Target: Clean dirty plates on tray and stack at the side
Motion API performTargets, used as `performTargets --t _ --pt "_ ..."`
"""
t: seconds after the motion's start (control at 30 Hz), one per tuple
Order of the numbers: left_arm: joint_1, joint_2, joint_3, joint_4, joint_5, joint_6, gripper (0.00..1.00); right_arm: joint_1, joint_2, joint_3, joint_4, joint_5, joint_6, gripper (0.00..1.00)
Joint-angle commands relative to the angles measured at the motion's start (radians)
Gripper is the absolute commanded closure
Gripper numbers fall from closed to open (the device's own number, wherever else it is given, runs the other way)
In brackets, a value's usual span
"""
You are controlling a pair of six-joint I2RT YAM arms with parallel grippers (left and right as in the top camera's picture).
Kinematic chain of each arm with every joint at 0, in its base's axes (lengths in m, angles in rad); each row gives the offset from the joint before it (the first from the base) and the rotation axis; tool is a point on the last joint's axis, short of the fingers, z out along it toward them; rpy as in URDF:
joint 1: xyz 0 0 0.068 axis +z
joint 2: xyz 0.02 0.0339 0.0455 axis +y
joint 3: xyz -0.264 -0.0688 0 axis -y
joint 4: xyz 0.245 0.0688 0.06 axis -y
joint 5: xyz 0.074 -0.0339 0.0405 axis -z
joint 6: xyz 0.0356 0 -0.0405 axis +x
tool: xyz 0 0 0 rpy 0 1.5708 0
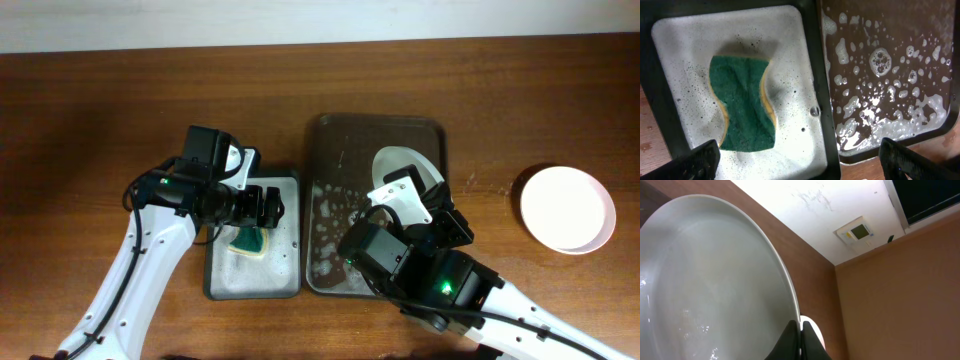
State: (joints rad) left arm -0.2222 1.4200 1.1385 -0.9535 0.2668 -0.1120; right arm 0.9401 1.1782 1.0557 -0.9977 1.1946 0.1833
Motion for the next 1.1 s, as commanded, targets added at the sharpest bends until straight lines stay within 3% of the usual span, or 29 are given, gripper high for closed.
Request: performTargets --t 0.0,0.07,0.13,0.2,0.27,0.33,0.4,0.47,0.6,0.77,0.8,0.83,0.87,0.97,1.07 --pt "0.003 -0.008 0.001 -0.001 0.018 0.016 0.0 -0.005 0.002 0.016 0.001 0.005 0.017 0.96" --pt "0.003 -0.008 0.001 -0.001 0.018 0.016 0.0 -0.006 0.002 0.016 0.013 0.005 0.029 0.96" --pt "0.003 -0.008 0.001 -0.001 0.018 0.016 0.0 -0.05 0.002 0.014 0.011 -0.06 0.144 0.96" --pt "0.003 -0.008 0.001 -0.001 0.018 0.016 0.0 -0.204 0.003 0.014 0.013 -0.307 0.232 0.96" --pt "0.003 -0.008 0.001 -0.001 0.018 0.016 0.0 -0.42 0.002 0.014 0.027 -0.586 0.237 0.96" --pt "0.003 -0.008 0.001 -0.001 0.018 0.016 0.0 -0.692 -0.006 0.016 0.04 -0.876 0.142 0.96" --pt "0.003 -0.008 0.001 -0.001 0.018 0.016 0.0 -1.084 -0.003 0.016 0.116 -1.238 0.109 0.96" --pt "0.003 -0.008 0.001 -0.001 0.018 0.016 0.0 -1.321 0.023 0.016 0.167 -1.372 0.134 0.96" --pt "0.003 -0.008 0.001 -0.001 0.018 0.016 0.0 -1.714 0.218 0.016 0.282 -1.374 0.2 0.96" --pt "0.003 -0.008 0.001 -0.001 0.018 0.016 0.0 -1.858 0.47 0.016 0.298 -1.371 0.188 0.96" --pt "0.003 -0.008 0.001 -0.001 0.018 0.016 0.0 -1.858 0.486 0.016 0.318 -1.389 0.146 0.79" --pt "0.003 -0.008 0.001 -0.001 0.018 0.016 0.0 -1.854 0.483 0.02 0.341 -1.49 0.075 0.51" --pt "0.003 -0.008 0.001 -0.001 0.018 0.016 0.0 -1.85 0.465 0.038 0.352 -1.639 0.059 0.46" --pt "0.003 -0.008 0.001 -0.001 0.018 0.016 0.0 -1.772 0.346 0.116 0.312 -1.883 0.044 0.45" --pt "0.003 -0.008 0.001 -0.001 0.018 0.016 0.0 -1.501 0.086 0.127 0.241 -1.89 -0.056 0.45"
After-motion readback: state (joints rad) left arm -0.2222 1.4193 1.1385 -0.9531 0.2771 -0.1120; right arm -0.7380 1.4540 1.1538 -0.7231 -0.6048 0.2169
